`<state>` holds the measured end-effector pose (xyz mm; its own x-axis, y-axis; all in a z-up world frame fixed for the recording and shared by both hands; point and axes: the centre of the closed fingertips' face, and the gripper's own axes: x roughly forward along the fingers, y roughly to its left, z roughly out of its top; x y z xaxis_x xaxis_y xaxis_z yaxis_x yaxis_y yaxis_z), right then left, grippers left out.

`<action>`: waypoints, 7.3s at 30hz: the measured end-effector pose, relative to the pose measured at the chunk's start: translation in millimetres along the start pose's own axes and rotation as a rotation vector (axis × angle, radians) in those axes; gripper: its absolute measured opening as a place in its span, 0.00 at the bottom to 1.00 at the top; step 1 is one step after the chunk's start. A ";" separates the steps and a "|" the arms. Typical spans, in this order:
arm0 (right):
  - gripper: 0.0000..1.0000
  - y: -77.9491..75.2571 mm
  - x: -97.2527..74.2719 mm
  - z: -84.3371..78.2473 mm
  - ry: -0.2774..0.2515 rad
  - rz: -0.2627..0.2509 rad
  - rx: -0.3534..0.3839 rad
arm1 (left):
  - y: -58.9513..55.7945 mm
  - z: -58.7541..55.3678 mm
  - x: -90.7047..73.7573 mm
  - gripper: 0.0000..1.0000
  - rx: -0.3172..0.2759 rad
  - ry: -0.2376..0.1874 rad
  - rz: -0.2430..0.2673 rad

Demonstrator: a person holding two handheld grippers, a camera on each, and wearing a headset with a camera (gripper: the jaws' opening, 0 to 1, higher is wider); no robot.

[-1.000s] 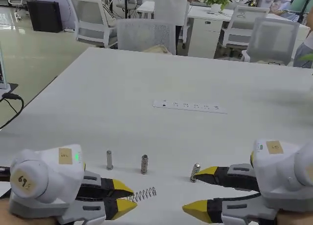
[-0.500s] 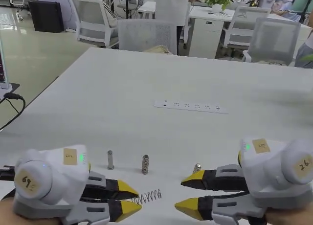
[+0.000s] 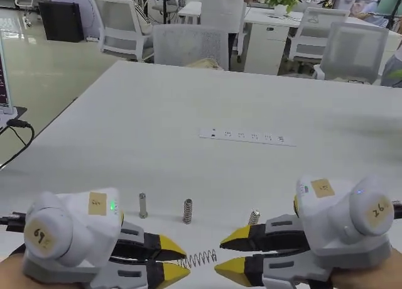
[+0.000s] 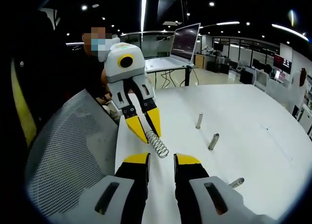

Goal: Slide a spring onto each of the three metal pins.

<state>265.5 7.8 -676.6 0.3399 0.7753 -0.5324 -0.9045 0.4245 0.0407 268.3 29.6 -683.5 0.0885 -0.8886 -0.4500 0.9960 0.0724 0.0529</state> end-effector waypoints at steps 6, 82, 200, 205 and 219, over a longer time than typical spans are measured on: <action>0.16 4.9 2.7 -1.3 0.007 0.024 -0.004 | -5.0 4.6 1.2 0.02 0.011 -0.009 -0.019; 0.07 18.7 17.8 34.6 0.567 0.243 -0.328 | 0.6 13.1 2.5 0.02 0.027 -0.091 0.005; 0.08 -63.9 87.3 73.6 0.615 0.215 -0.355 | 69.0 -93.2 -92.8 0.59 -0.255 -0.048 0.456; 0.08 -69.3 93.6 76.0 0.615 0.203 -0.357 | 71.1 -95.0 -93.6 0.60 -0.250 -0.045 0.465; 0.08 -91.8 111.6 84.7 0.619 0.177 -0.364 | 77.1 -95.4 -96.0 0.61 -0.224 -0.033 0.489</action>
<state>408.2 94.9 -668.2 0.0709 0.3665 -0.9277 -0.9971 0.0519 -0.0556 338.0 163.7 -721.2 0.5461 -0.7405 -0.3917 0.8175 0.5732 0.0559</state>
